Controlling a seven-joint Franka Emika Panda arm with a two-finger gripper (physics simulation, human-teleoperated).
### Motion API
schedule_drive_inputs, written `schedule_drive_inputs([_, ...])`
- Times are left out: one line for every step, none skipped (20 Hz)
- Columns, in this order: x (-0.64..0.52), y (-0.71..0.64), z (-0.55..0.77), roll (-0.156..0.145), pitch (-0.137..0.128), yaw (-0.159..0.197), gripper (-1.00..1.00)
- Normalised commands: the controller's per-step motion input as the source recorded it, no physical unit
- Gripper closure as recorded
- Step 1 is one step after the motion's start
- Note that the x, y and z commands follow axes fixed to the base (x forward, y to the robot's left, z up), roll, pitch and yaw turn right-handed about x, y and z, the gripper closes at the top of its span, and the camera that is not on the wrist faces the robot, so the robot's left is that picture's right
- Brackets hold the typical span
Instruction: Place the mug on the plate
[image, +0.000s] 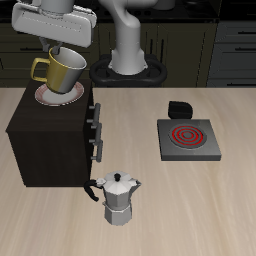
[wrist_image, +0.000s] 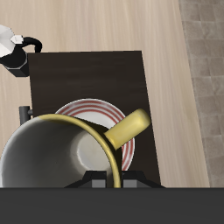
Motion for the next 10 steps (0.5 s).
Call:
schedule_drive_inputs([0.10, 0.11, -0.27, 0.021, 0.035, -0.027, 1.00])
schedule_drive_inputs([0.27, -0.16, -0.40, 0.009, -0.024, 0.000, 1.00])
schedule_drive_inputs([0.06, 0.12, -0.20, 0.012, 0.025, -0.041, 1.00])
schedule_drive_inputs([0.15, -0.14, -0.33, -0.017, 0.046, -0.081, 1.00])
schedule_drive_inputs([0.02, 0.15, -0.24, 0.013, 0.001, 0.017, 1.00])
schedule_drive_inputs([0.14, 0.02, -0.45, 0.003, 0.073, 0.020, 1.00])
schedule_drive_inputs([0.12, -0.02, -0.45, -0.017, 0.048, 0.033, 1.00])
schedule_drive_inputs([0.10, 0.24, -0.60, -0.010, 0.070, 0.084, 1.00])
schedule_drive_inputs([0.16, -0.15, -0.39, -0.183, 0.074, -0.050, 1.00])
schedule_drive_inputs([-0.06, -0.02, -0.20, -0.228, -0.006, -0.079, 1.00])
